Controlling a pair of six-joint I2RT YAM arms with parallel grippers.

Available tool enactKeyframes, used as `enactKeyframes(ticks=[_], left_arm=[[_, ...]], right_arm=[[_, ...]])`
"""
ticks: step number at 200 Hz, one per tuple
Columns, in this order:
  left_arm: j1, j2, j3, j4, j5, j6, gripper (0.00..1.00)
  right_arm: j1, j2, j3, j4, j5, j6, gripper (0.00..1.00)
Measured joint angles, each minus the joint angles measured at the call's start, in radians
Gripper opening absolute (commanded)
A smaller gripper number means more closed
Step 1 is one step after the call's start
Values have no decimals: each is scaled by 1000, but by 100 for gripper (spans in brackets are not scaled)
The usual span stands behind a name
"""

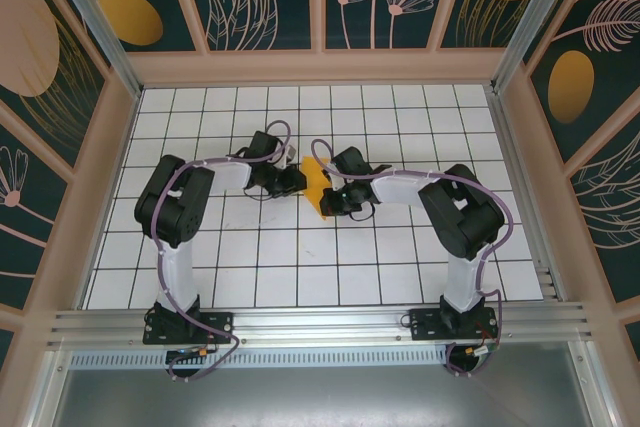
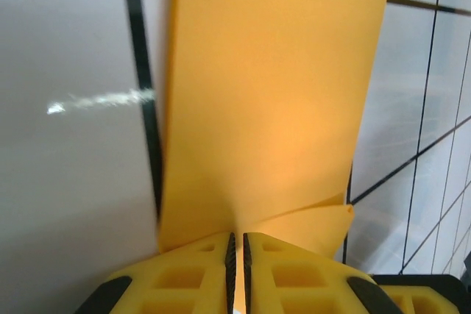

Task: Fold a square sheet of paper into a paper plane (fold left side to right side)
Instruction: Third fold the triangle at the center of the table.

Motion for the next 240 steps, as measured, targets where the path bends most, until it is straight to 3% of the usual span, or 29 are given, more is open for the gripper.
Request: enactKeyframes(ticks=[70, 106, 134, 188, 240], left_arm=[[79, 35, 71, -13, -62, 42, 18], [94, 4, 62, -22, -105, 66, 34], [114, -99, 2, -39, -138, 68, 48], [119, -352, -201, 43, -93, 3, 57], [87, -377, -348, 134, -12, -93, 63]], right_arm=[[0, -1, -1, 2, 0, 0, 5], [0, -10, -12, 16, 0, 0, 7], [0, -26, -23, 22, 15, -5, 18], [-46, -144, -32, -5, 70, -36, 46], [-87, -140, 4, 2, 50, -62, 53]])
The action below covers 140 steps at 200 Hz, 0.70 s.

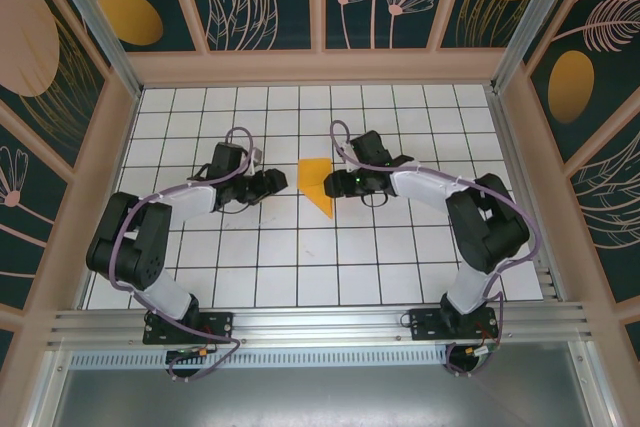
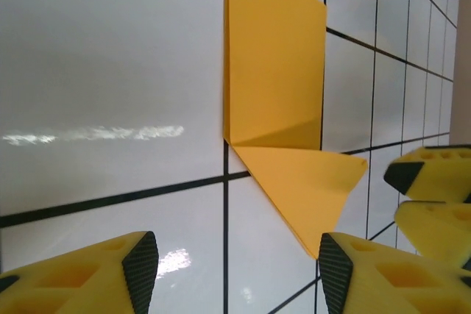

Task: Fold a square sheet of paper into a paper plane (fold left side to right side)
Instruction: Third fold the triangle at the center of the table.

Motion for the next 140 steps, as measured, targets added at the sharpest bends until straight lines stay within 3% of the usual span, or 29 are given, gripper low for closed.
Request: enactKeyframes(ticks=[40, 107, 140], left_arm=[[-25, 21, -4, 68, 27, -34, 63], [-55, 110, 33, 84, 40, -44, 63], [-68, 145, 73, 84, 40, -44, 63]], right_arm=[[1, 77, 23, 6, -15, 0, 52], [1, 144, 68, 3, 21, -6, 29], [1, 151, 68, -2, 38, -5, 24]])
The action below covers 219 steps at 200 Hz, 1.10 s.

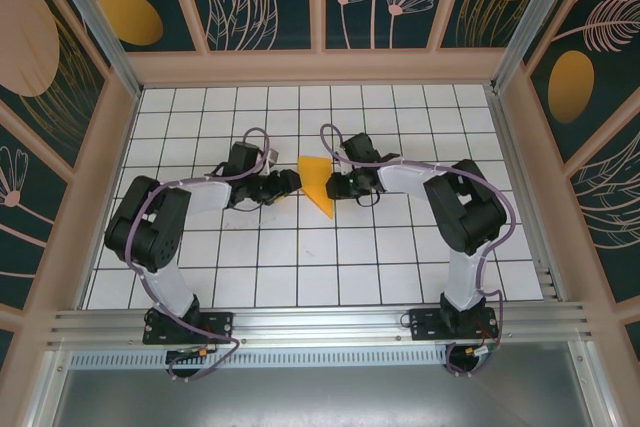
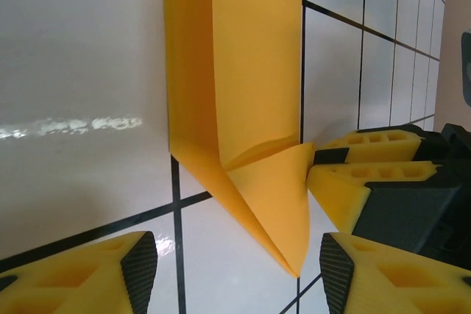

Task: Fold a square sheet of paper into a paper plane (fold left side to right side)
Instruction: Third fold the triangle at the center of the table.

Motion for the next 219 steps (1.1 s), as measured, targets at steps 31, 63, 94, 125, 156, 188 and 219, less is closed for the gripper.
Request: enactKeyframes(ticks=[31, 63, 94, 125, 156, 188, 219], left_arm=[[-13, 26, 27, 0, 0, -3, 59], [-22, 61, 61, -1, 4, -11, 52], [-28, 89, 90, -1, 3, -11, 52], [-30, 101, 100, -2, 3, -11, 49], [-32, 105, 100, -6, 3, -13, 39], [-32, 106, 118, -17, 4, -18, 22], [-35, 106, 142, -16, 7, -22, 16]], right_arm=[[0, 0, 0, 0, 1, -1, 24], [0, 0, 0, 0, 1, -1, 23], [-1, 0, 0, 0, 2, -1, 23], [-1, 0, 0, 0, 4, -1, 21], [-1, 0, 0, 0, 13, -1, 21], [-1, 0, -3, 4, 24, 2, 26], [0, -44, -48, 23, 65, 6, 36]])
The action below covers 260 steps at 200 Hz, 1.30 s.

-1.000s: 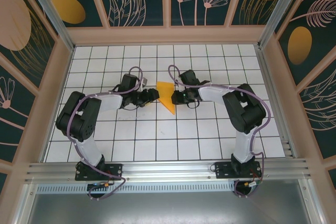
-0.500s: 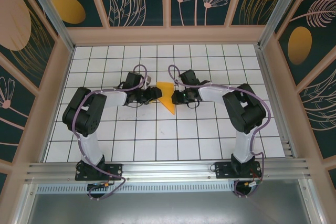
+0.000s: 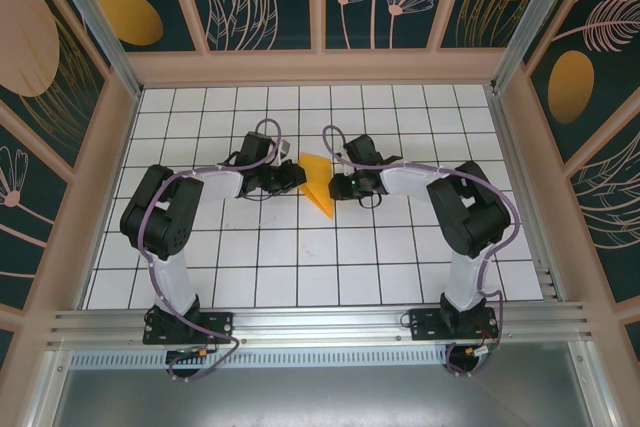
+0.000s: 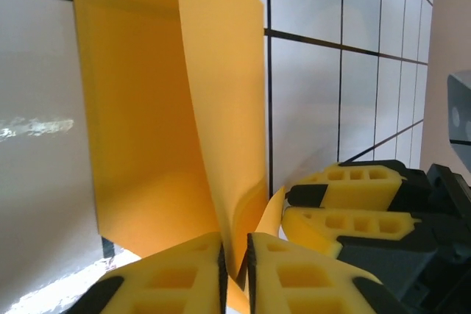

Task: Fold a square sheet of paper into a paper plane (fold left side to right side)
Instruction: Third fold the triangle at the center of the table, then fourth fold the wing at the center of the table.

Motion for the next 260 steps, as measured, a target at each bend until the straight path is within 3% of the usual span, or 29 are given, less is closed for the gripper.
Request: enactKeyframes(ticks=[35, 82, 119, 187, 260], left_arm=[[-5, 0, 2, 0, 1, 0, 13], [-5, 0, 5, -5, 0, 0, 13], [-5, 0, 8, -5, 0, 0, 13], [-5, 0, 14, -7, 1, 0, 14], [-5, 0, 26, -14, 0, 0, 14]], right_arm=[[27, -108, -52, 21, 92, -2, 44], [164, -154, -88, 68, 216, -7, 50], [227, -125, -85, 91, 270, -7, 50], [243, -37, -61, 91, 304, -8, 49], [243, -21, -52, 90, 326, -8, 38]])
